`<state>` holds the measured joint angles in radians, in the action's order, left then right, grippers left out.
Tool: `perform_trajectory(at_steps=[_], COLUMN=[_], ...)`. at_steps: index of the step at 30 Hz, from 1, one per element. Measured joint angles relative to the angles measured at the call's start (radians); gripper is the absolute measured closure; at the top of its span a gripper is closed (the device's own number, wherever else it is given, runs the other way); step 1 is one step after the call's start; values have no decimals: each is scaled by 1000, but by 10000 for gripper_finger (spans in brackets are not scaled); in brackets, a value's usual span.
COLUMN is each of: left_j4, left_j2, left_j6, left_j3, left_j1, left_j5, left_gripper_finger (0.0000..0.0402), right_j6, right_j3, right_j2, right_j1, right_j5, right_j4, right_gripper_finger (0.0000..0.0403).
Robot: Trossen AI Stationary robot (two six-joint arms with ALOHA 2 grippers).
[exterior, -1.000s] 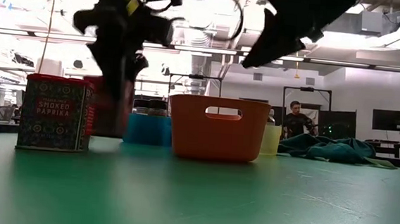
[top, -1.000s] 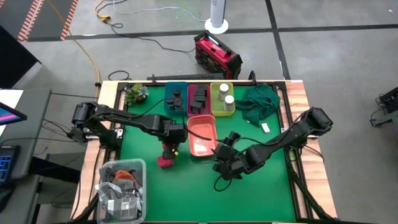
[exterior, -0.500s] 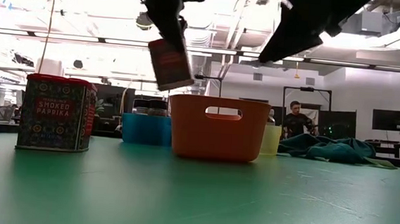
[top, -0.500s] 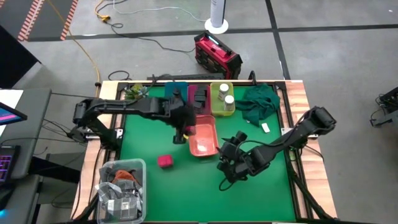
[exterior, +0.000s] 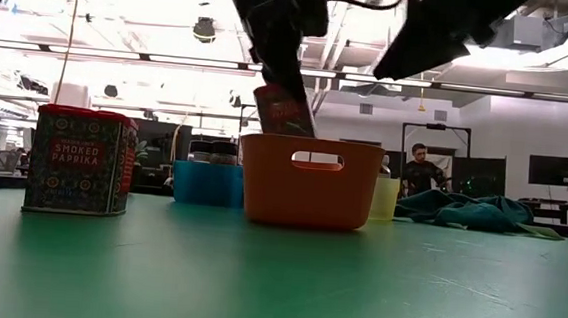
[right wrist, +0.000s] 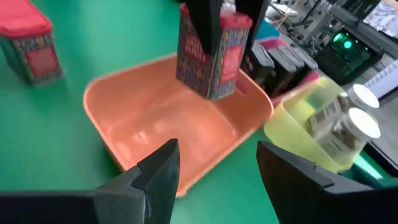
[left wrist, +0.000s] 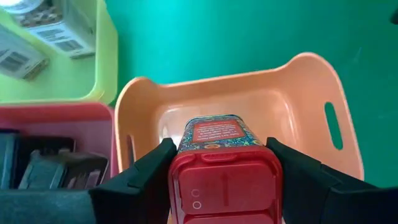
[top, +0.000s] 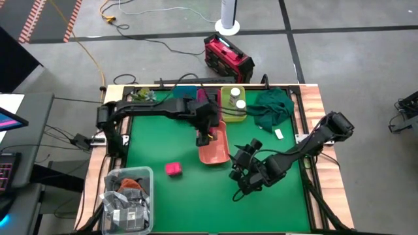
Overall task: Sort spices by type
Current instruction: Put the top red seasoning can into the orange bin, then put the red seasoning can into the orange bin
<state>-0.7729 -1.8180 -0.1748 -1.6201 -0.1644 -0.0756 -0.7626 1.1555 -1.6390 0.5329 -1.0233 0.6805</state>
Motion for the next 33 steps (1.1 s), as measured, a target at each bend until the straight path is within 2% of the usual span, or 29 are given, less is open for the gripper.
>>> perform_trajectory(at_steps=[4,8,14,21,25,30,33], left_j4=[-46,-50,-57,-41,-47,-51,-102], left_j2=[-71,-130,-188,-193,-170,-56,32], left_j6=[-10,-13,-24,-58,-70,-75,-83], left_j3=[-64,-73,-73,-74,-74,-73,-73], left_j1=[-1,-1,-5,-3,-3,19,72], left_j5=[-1,-15,-45,-50,-49,-30,14], left_gripper_finger=[185,185,180,119,88,82,82], right_j6=[-140,-269,-322,-314,-314,-313,-318], right_j3=[0,0,0,0,0,-1,-1], right_j2=[2,6,6,6,6,6,6], right_j1=[30,62,86,78,78,83,86], right_j5=[-11,-64,-92,-97,-99,-105,-106], right_j4=[132,232,256,244,241,244,257], right_gripper_finger=[159,159,159,159,159,159,159])
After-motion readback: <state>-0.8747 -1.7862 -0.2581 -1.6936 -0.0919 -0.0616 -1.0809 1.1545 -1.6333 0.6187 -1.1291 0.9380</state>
